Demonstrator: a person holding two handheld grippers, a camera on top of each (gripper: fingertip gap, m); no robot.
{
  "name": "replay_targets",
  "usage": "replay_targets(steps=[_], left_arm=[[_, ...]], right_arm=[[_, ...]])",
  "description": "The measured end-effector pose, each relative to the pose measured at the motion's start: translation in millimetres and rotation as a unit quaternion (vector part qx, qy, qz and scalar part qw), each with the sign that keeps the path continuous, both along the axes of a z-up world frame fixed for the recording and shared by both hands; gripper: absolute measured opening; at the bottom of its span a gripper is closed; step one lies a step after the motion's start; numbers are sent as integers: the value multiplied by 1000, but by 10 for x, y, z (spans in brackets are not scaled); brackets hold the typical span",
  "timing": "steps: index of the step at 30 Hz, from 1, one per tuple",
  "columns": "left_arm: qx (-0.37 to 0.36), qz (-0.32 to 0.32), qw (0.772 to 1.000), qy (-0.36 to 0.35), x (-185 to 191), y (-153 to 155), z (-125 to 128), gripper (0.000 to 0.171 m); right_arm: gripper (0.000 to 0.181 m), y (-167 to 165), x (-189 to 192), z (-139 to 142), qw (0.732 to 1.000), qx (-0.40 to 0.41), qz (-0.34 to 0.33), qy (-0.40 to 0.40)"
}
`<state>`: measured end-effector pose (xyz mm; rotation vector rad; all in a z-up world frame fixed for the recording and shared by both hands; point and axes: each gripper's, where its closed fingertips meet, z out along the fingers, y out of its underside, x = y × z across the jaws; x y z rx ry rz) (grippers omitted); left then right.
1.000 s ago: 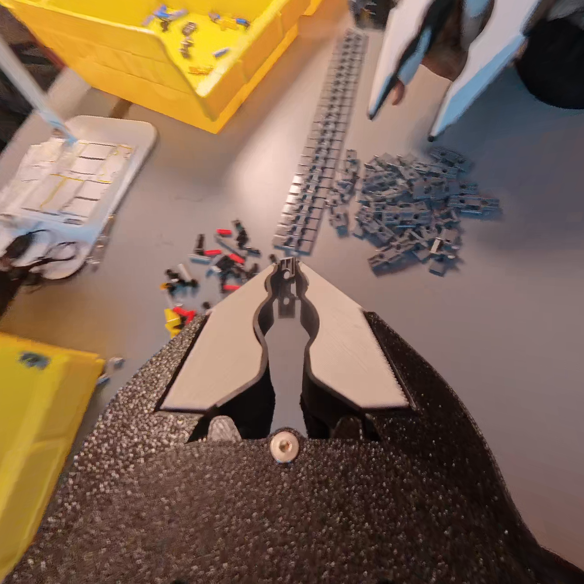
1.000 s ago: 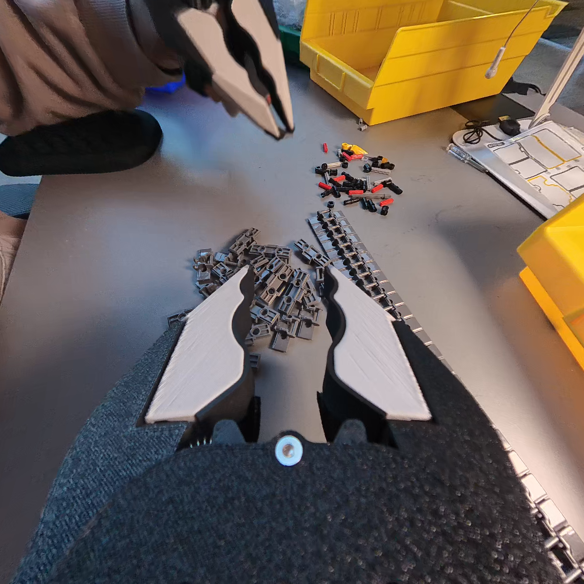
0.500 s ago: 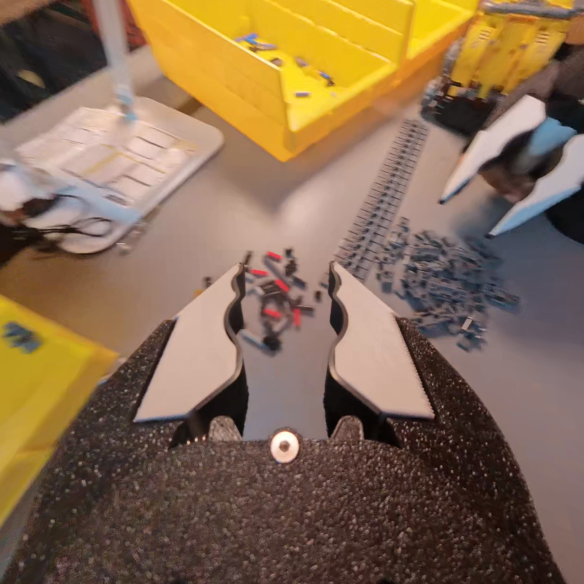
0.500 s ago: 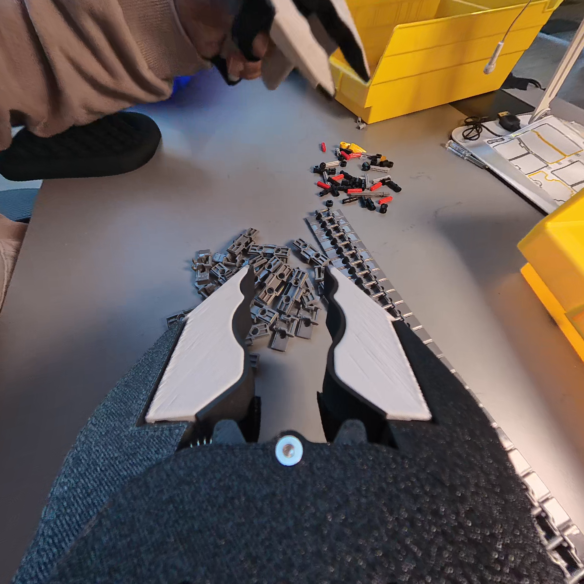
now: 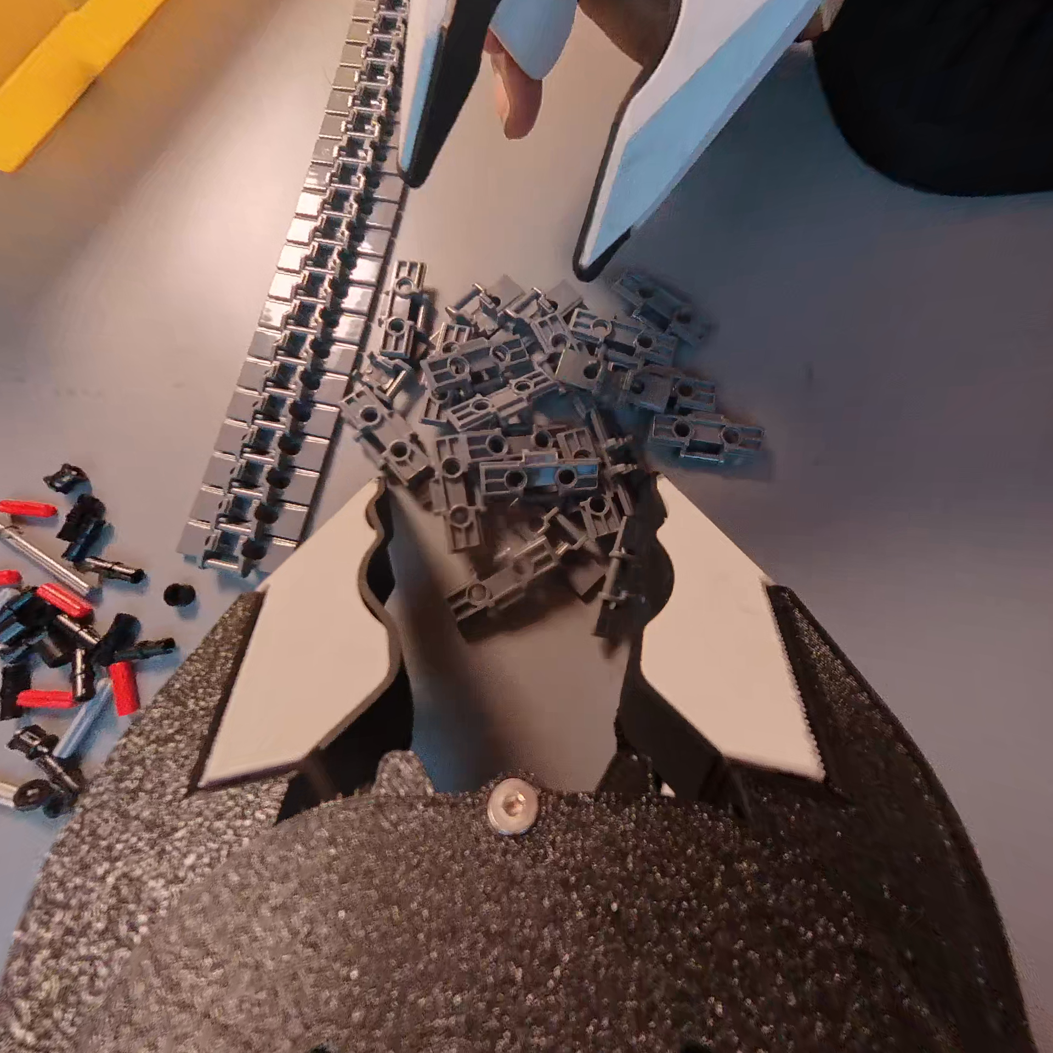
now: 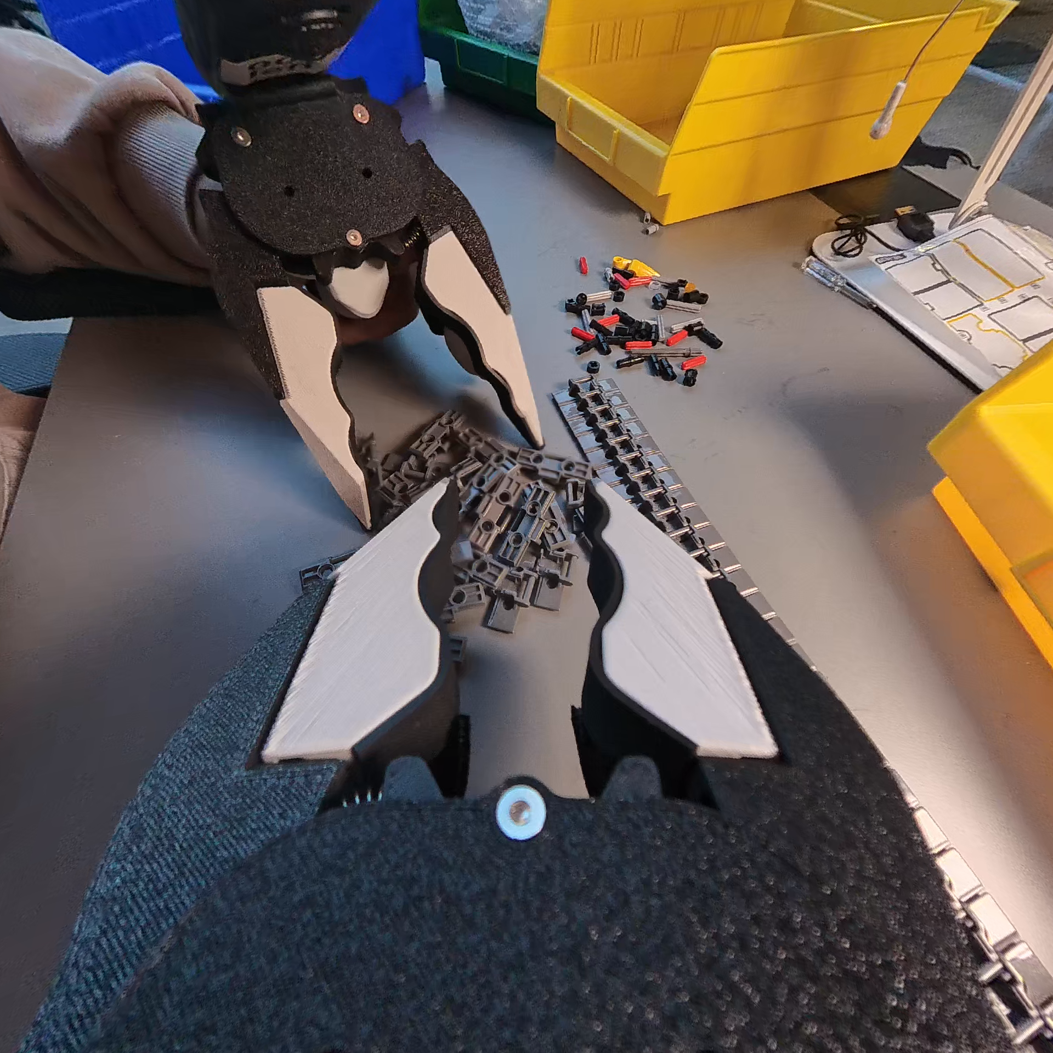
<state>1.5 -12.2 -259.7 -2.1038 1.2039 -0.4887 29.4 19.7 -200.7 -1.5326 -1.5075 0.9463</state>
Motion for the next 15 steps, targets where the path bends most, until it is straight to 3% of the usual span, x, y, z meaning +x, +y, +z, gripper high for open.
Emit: replay_targets(steps=[6,7,9,15], left_arm=[[16,-26,999,-10,72,-124,29,42],[19,-31,999,-8,77,-134,30,41],[23,-44,999,-6,95,-165,35,12],[20,-54,998,-10,101,-179,34,8]], right_arm=[[42,0,2,-10,1000,0,0,-3],[42,0,2,-15,1000,0,1,-4],[42,-1,2,-19,1000,1,1,-5],[42,-7,0,-16,1000,1,2,-5]])
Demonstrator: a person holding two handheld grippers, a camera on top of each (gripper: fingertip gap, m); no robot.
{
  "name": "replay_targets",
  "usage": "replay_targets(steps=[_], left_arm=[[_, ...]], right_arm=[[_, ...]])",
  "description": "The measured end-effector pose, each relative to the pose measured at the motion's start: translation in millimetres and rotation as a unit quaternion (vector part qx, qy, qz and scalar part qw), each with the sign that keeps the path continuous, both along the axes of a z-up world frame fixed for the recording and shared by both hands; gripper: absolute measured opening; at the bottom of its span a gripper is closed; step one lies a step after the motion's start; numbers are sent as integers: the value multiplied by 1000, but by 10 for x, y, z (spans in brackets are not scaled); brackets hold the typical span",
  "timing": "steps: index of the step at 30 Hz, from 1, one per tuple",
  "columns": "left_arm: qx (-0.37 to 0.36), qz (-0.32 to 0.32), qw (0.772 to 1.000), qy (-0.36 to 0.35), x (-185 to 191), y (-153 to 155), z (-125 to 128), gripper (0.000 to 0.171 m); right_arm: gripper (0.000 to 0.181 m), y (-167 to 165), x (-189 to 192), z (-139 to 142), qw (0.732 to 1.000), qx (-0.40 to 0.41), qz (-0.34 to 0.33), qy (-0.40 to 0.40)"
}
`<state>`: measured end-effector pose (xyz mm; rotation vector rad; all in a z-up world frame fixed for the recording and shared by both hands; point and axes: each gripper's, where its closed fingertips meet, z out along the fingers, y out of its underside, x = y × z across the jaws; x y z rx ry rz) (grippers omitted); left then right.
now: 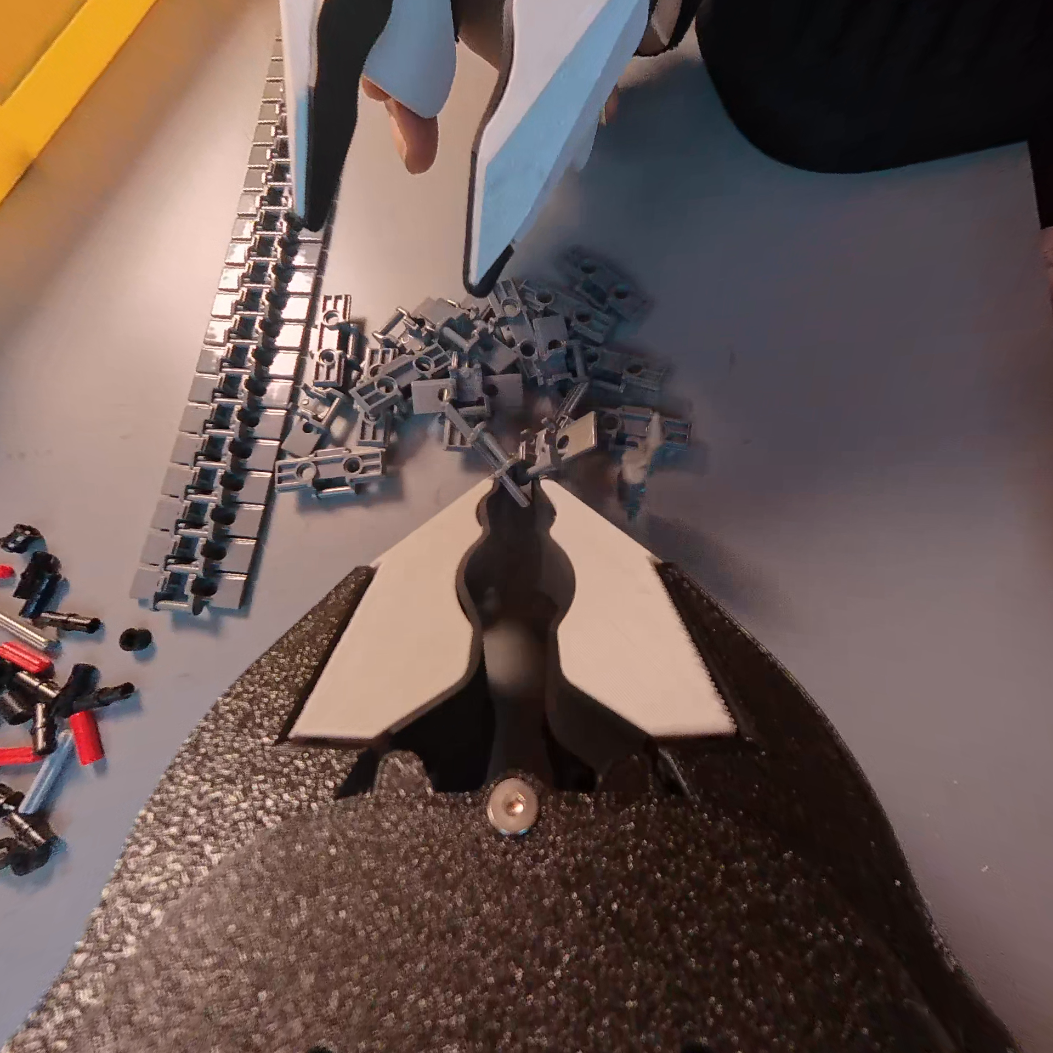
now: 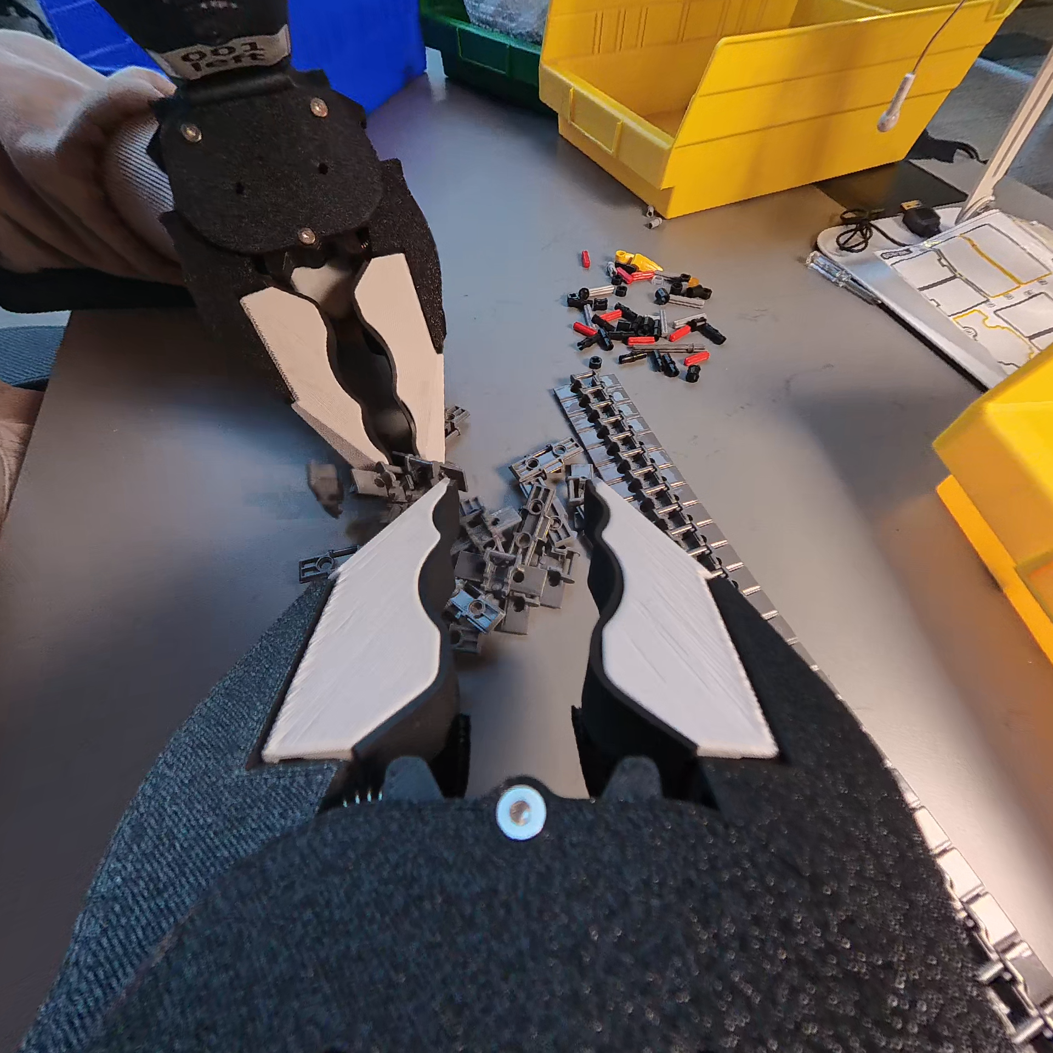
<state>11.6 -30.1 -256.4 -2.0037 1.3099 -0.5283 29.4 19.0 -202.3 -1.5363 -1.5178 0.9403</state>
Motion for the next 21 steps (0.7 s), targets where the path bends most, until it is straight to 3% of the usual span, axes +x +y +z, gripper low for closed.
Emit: replay_targets(steps=[4,11,16,21], left_arm=[[-25,9,999,-27,-19,16,34,5],[-53,53,989,-124,-195,187,368,4],[-50,125,973,-186,-671,460,688,1],[-23,227,950,-212,-1424,797,937,1]], right_arm=[[42,-2,-1,1,1000,0,0,0],[42,11,2,9,1000,-2,-2,2],[42,13,3,4,1000,-3,-2,2],[42,10,1,2,1000,-4,-1,1]])
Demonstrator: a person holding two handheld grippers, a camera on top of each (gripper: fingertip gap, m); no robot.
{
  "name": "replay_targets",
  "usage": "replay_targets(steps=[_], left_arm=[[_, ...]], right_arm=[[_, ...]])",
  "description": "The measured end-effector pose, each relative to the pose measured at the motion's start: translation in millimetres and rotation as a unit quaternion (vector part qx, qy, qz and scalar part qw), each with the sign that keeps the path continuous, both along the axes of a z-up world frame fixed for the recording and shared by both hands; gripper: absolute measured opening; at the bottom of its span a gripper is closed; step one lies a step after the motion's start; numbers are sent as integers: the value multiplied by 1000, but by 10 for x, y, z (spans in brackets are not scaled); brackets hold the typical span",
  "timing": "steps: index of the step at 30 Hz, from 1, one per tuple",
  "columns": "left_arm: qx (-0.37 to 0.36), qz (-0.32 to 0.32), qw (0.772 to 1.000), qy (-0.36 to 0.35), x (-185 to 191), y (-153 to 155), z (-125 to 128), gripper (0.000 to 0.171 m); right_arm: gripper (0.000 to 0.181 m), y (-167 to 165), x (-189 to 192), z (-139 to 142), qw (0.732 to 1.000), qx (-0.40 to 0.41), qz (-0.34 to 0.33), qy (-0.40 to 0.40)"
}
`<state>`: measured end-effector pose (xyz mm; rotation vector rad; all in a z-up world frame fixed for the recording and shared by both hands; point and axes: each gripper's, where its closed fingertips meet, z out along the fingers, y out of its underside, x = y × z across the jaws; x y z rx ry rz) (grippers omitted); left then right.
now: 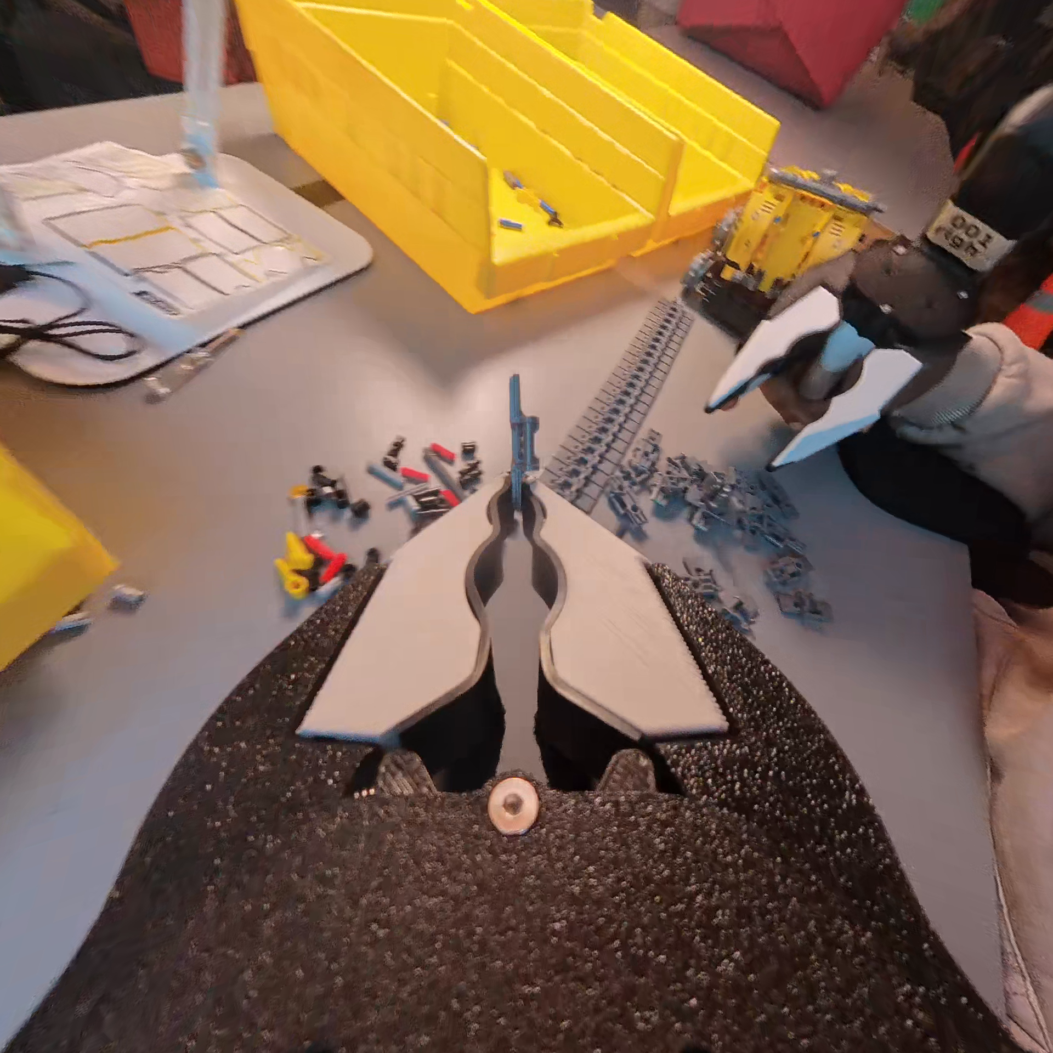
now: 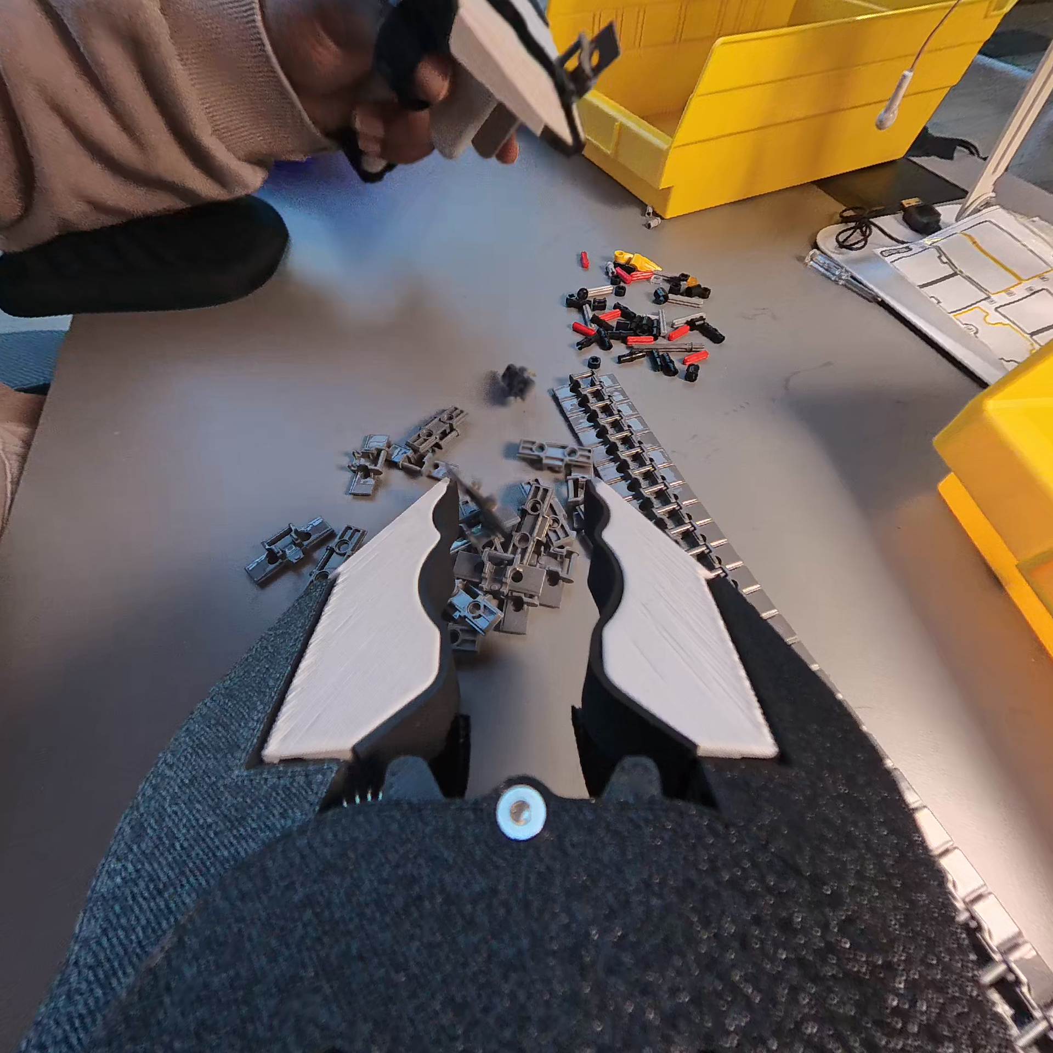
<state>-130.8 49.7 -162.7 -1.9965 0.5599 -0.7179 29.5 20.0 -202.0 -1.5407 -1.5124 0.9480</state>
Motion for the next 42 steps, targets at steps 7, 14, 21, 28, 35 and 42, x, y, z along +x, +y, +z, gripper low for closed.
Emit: replay_targets(steps=[7,14,21,28,35,42], left_arm=[[14,178,983,31,-1137,538,184,1],[-36,324,941,89,-2008,1011,2,40],[5,-28,998,61,-216,236,-32,42],[-29,-192,959,208,596,-471,-884,41],[7,-131,968,213,384,-227,-678,18],[48,216,948,227,-1375,677,63,18]], right_arm=[[42,1,-6,-15,1000,-2,0,-2],[42,5,-1,-30,1000,4,-4,-6],[42,16,5,-14,1000,-6,-1,0],[42,-14,-7,-45,1000,-3,5,-7],[42,17,5,-44,1000,-5,-2,-5],[42,-3,-11,-71,1000,-6,2,-10]])
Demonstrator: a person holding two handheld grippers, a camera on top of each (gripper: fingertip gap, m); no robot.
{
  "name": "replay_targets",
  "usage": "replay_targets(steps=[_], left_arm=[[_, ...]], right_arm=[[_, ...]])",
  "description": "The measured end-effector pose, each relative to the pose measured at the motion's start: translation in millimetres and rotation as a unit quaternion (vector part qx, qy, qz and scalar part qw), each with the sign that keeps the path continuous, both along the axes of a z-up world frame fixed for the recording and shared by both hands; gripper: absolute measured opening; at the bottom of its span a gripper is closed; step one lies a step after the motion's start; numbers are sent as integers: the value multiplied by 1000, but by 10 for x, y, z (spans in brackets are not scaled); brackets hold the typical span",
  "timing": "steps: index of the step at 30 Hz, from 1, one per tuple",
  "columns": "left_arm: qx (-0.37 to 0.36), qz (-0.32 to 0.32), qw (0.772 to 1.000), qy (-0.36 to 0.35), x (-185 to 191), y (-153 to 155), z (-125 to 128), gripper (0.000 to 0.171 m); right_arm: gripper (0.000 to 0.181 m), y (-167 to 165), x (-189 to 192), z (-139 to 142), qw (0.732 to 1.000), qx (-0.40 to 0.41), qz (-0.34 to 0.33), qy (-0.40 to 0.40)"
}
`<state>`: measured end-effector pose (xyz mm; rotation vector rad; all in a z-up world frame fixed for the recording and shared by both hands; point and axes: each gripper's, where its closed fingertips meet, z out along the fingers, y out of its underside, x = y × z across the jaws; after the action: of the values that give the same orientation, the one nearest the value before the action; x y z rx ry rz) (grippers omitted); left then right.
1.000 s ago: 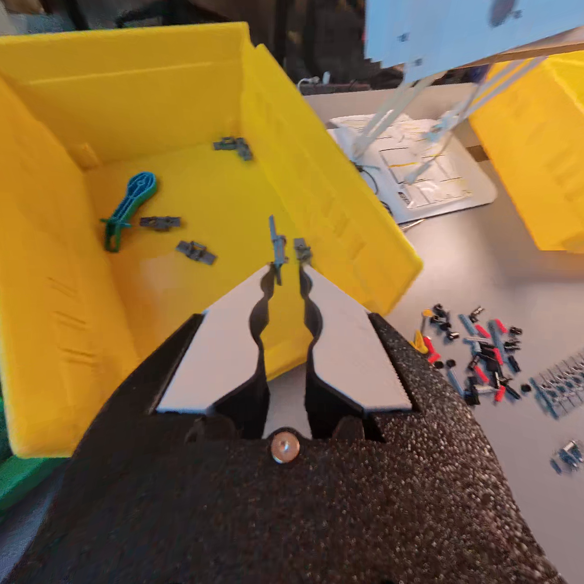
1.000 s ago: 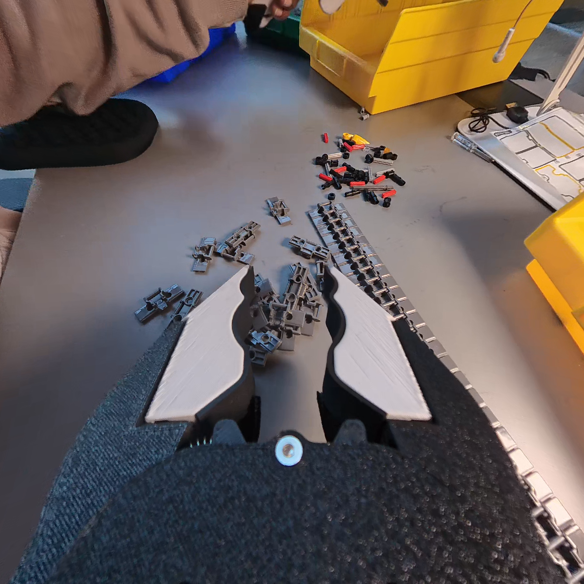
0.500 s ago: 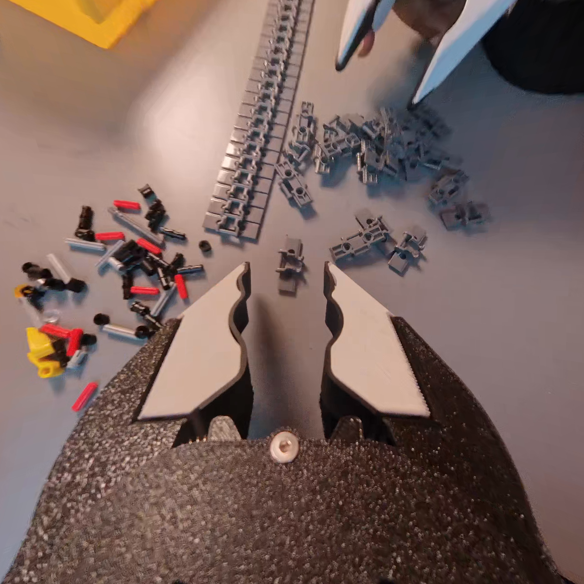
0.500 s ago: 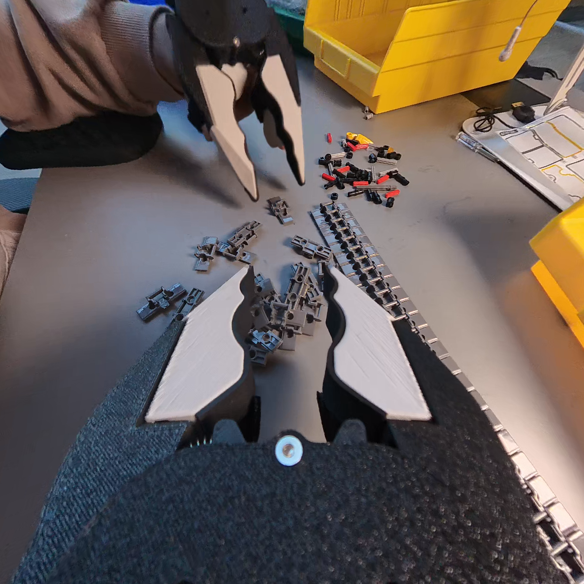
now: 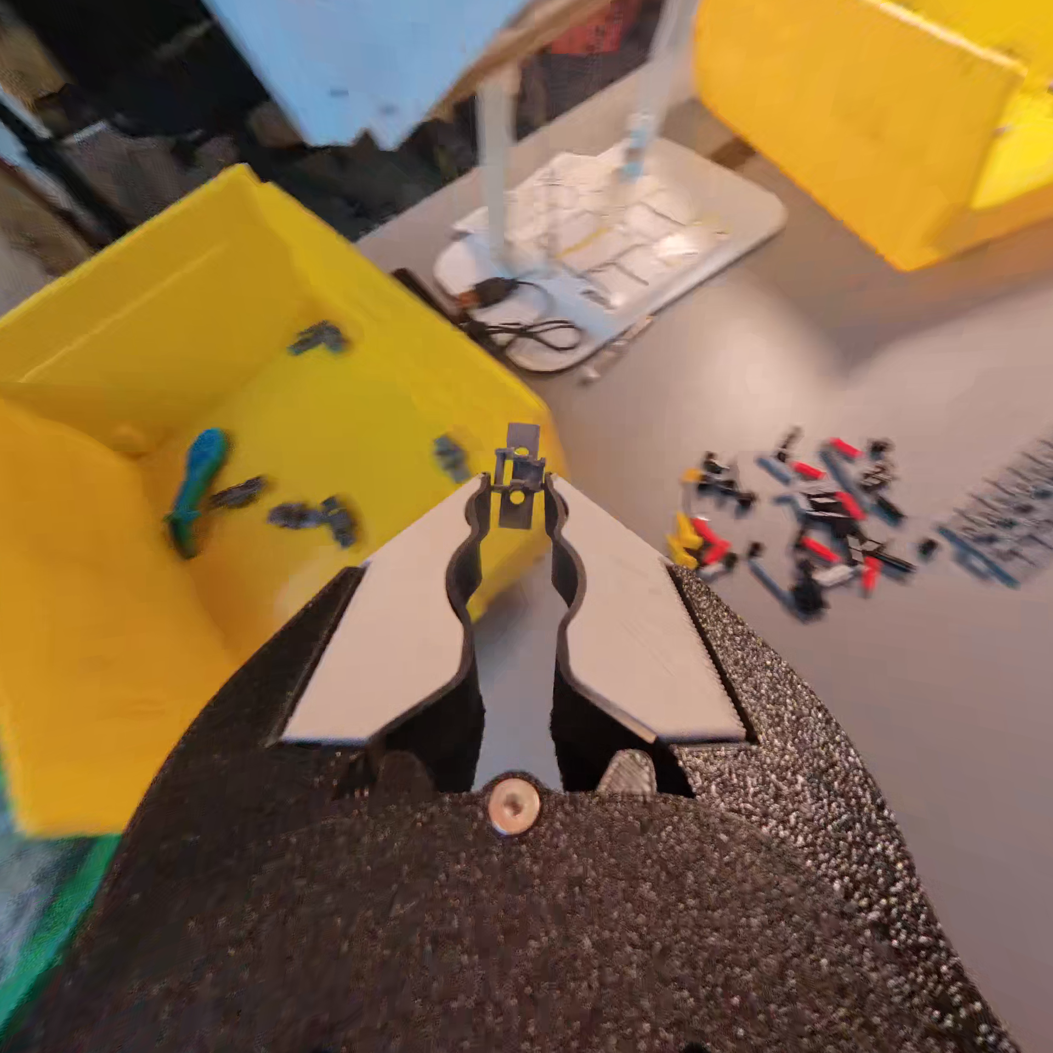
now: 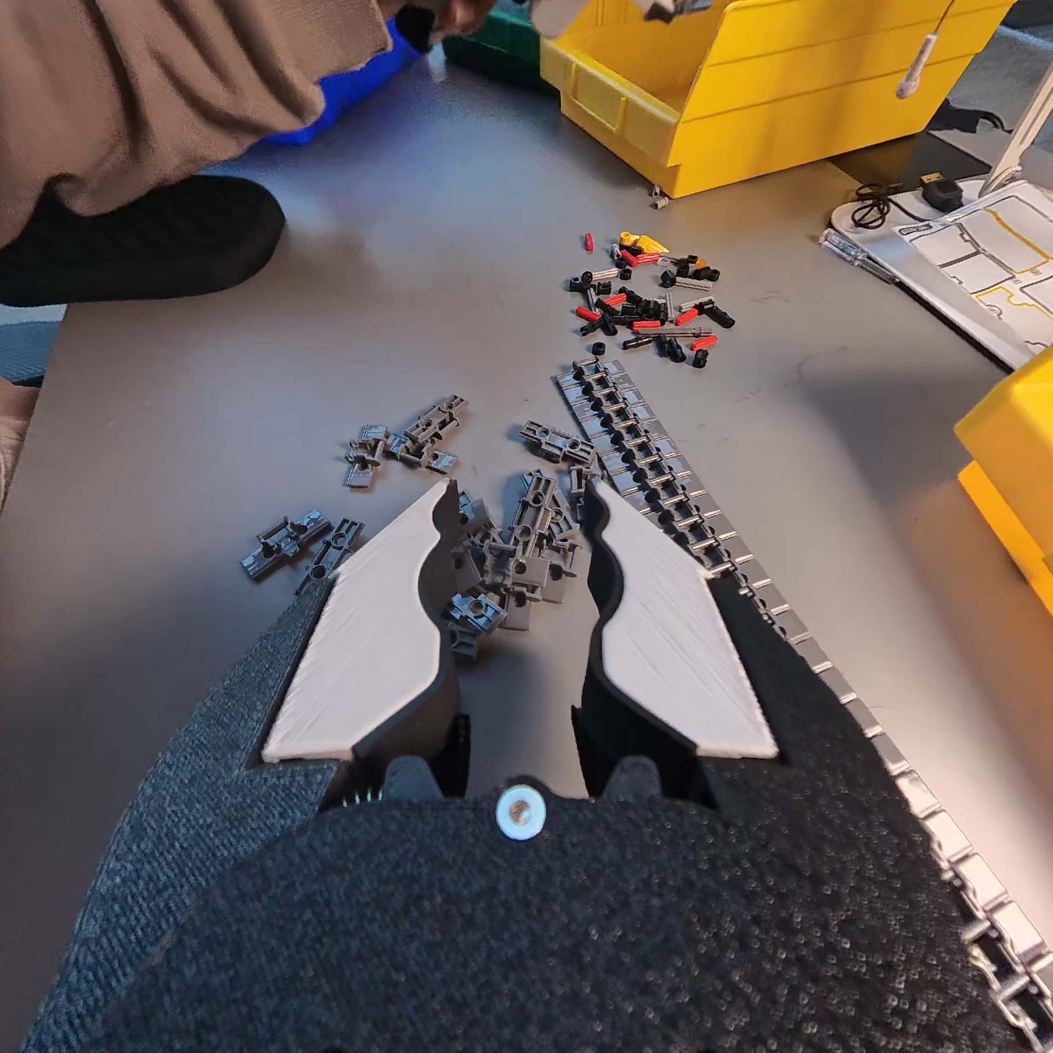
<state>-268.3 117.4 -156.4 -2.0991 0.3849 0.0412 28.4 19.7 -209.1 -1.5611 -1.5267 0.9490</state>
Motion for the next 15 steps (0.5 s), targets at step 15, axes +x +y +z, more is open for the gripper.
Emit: replay_targets(steps=[15], left_arm=[[-88,-259,957,-100,1582,-676,-387,39]], right_arm=[[41,5,2,-5,1000,-2,-1,0]])
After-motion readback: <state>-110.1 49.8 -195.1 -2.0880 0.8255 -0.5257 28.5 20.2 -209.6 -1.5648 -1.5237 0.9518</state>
